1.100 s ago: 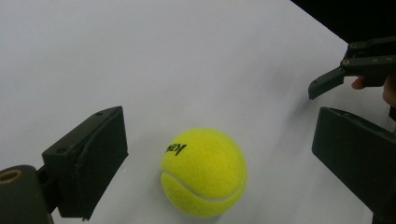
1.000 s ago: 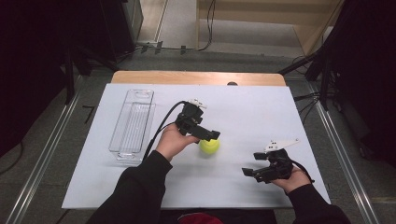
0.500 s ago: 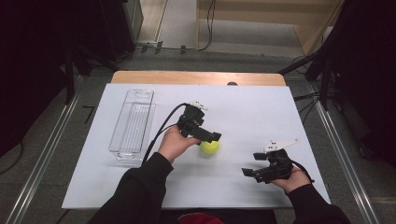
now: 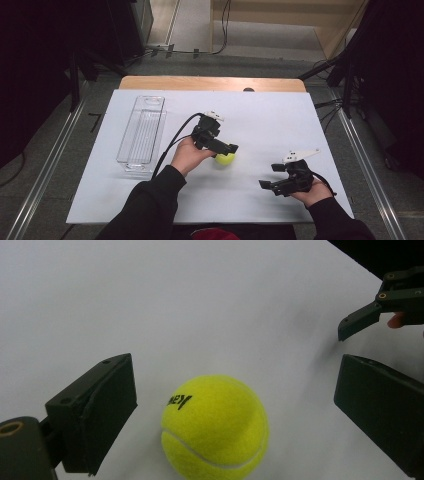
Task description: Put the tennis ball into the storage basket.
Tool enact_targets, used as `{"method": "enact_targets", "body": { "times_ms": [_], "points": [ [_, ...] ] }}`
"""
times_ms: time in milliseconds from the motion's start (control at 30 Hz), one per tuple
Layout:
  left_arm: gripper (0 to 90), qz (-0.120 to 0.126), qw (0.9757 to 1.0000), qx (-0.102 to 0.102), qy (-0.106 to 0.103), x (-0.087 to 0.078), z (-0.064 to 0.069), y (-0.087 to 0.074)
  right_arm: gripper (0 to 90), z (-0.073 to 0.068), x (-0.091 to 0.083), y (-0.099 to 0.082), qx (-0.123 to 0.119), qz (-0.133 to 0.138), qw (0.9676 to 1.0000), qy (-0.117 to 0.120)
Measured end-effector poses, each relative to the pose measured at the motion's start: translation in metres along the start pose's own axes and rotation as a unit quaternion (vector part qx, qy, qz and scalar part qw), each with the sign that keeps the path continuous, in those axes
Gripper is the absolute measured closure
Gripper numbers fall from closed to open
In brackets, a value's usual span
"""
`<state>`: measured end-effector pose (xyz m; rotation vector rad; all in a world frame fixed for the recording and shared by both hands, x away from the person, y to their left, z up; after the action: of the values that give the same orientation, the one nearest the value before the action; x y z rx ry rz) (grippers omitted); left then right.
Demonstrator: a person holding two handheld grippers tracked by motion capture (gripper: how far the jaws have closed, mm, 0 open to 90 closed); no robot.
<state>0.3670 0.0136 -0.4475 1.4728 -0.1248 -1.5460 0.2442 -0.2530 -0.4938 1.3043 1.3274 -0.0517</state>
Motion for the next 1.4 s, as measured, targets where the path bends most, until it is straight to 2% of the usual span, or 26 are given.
{"method": "enact_targets", "body": {
  "times_ms": [67,467,633,800,1400],
  "points": [
    [4.2,-0.006,1.0000,0.003,0.005,0.002,-0.001,-0.001,13.2,0.000,0.000,0.000,-0.001,0.000,1.0000,0.000],
    [4.2,-0.017,0.9999,0.004,0.002,0.010,-0.002,-0.008,13.2,-0.001,0.000,0.000,-0.003,-0.001,1.0000,0.002],
    [4.3,-0.025,0.9996,0.011,0.004,0.015,-0.001,-0.011,13.2,-0.001,0.000,0.000,-0.004,-0.002,1.0000,0.002],
    [4.2,-0.027,0.9995,0.017,-0.003,0.019,-0.001,-0.014,13.2,-0.001,0.000,0.000,-0.004,-0.001,1.0000,0.002],
    [4.2,-0.045,0.9989,0.008,0.004,0.036,-0.002,-0.027,13.2,-0.002,0.000,0.000,-0.006,-0.003,1.0000,0.003]
  ]
}}
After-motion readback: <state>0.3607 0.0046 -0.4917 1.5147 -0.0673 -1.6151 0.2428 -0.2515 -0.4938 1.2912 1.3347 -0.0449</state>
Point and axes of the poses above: each handheld gripper's, and its own axes: x roughly forward along the jaws, y roughly out of its top, z roughly to its right, the point moved 1 cm from there along x, roughly forward along the jaws, and after that the axes turned 1 degree about y, right-handed, at the moved point
